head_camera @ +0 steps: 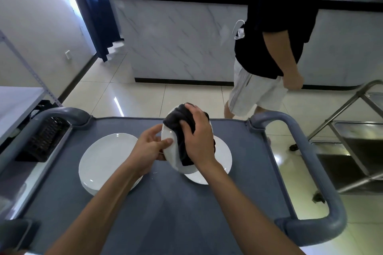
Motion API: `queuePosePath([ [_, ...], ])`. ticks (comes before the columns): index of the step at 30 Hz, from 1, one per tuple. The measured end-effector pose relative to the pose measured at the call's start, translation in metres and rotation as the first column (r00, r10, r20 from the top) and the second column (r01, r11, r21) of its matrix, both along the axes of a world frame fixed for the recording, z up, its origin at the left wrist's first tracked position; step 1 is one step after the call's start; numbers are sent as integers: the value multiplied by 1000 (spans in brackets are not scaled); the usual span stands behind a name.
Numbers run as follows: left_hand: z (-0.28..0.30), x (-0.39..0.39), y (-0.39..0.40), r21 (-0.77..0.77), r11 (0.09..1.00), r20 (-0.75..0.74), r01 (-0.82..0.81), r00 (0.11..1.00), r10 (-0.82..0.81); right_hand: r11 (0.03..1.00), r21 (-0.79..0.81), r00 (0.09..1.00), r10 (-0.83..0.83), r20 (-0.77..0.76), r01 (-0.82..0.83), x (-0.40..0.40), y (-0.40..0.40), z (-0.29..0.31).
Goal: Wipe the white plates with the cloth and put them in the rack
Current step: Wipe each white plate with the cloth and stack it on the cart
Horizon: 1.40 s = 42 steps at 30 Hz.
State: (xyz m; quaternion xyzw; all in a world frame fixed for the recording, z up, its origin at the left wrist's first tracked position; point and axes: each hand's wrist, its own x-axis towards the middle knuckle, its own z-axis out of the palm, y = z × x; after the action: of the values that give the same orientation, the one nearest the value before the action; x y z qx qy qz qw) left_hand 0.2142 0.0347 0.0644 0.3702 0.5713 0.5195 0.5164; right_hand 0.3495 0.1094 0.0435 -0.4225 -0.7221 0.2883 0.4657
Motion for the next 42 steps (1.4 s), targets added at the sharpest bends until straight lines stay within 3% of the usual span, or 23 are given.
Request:
queuePosePath([
  [9, 3, -1, 0, 65, 998, 6, -28, 1000, 27, 991, 111, 997, 64, 37, -68, -8, 8, 12],
  [12, 4, -3, -1, 86, 995, 28, -52, 998, 50, 995, 41, 996, 89, -30, -88, -7, 15, 20],
  [16, 4, -5, -4, 101, 990, 59, -94, 994, 88, 1000, -5, 995, -5, -95, 5, -6, 26, 23],
  [25, 9, -14, -15, 120, 982, 148, -148, 980, 130, 981, -162, 990, -118, -71, 106, 9, 46, 17],
  [32, 10, -20, -20, 124, 979, 186, -164, 973, 139, 961, -275, 996, -65, -66, 44, 22, 42, 20],
  [36, 15, -25, -20, 103, 962, 265, -252, 939, 217, 944, -328, 996, -61, -69, 35, 31, 41, 22],
  [42, 23, -21, -8, 111, 926, 352, -360, 886, 303, 976, -190, 990, -126, -68, 111, 15, 21, 14],
])
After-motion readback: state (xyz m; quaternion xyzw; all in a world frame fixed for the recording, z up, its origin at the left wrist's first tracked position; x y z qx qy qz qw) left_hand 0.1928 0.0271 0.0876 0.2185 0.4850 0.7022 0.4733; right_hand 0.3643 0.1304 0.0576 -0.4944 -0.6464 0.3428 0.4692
